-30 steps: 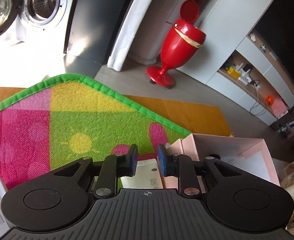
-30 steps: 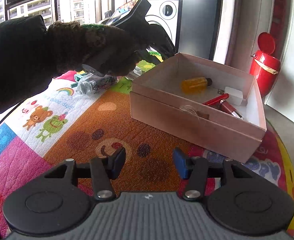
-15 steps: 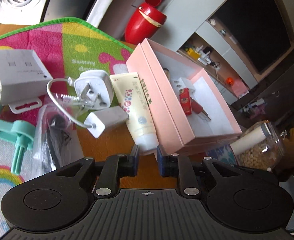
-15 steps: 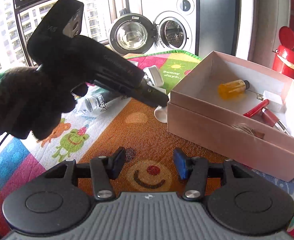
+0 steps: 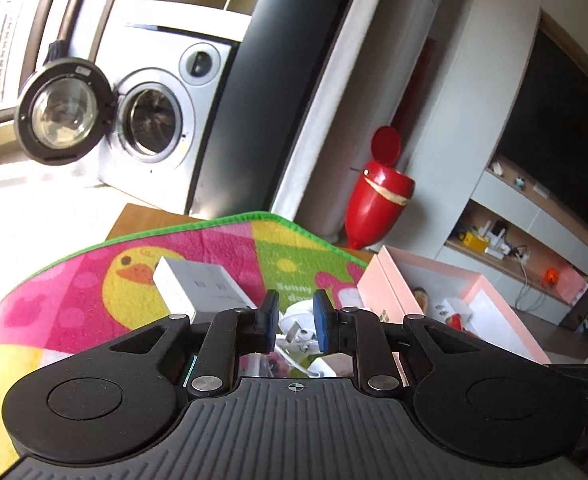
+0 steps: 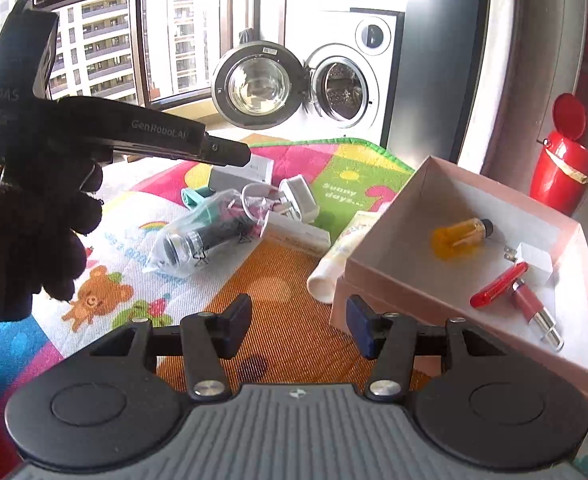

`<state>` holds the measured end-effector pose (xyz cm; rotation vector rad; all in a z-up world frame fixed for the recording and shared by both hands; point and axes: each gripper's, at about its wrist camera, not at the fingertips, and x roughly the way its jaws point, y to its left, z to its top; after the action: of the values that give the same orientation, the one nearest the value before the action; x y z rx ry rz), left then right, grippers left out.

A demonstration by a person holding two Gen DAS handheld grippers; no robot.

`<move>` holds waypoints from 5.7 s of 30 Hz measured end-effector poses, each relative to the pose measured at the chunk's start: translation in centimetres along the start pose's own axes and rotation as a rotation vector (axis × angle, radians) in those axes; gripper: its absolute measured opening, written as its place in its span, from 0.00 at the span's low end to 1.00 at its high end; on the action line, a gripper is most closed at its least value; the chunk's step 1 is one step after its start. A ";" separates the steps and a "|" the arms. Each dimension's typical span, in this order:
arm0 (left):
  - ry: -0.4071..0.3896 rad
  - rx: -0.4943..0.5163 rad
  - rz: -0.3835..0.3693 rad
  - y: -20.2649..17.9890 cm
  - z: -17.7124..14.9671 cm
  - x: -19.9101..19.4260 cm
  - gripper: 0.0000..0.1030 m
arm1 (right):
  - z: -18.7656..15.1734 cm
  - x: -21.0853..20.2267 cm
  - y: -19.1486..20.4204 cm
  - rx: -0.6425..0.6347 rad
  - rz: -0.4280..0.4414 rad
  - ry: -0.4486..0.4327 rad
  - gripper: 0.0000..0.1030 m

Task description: Organize rigid objects

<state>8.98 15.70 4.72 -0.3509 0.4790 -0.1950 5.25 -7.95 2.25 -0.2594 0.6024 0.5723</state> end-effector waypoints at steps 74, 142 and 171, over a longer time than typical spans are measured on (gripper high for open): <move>0.577 0.026 -0.211 -4.6 -0.3 14.7 0.18 | -9.1 -5.0 -5.8 0.179 -0.073 0.024 0.67; 0.386 0.249 -0.086 -7.3 -10.2 -5.2 0.25 | -8.3 -4.5 0.8 -0.103 -0.018 0.041 0.55; 0.339 0.416 -0.106 -10.0 -11.3 -4.4 0.24 | -9.0 -5.9 0.6 -0.065 -0.051 0.122 0.36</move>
<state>-1.27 4.43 0.92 0.0685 0.7379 -0.4531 -3.21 -13.51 -1.50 -0.3720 0.6941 0.5296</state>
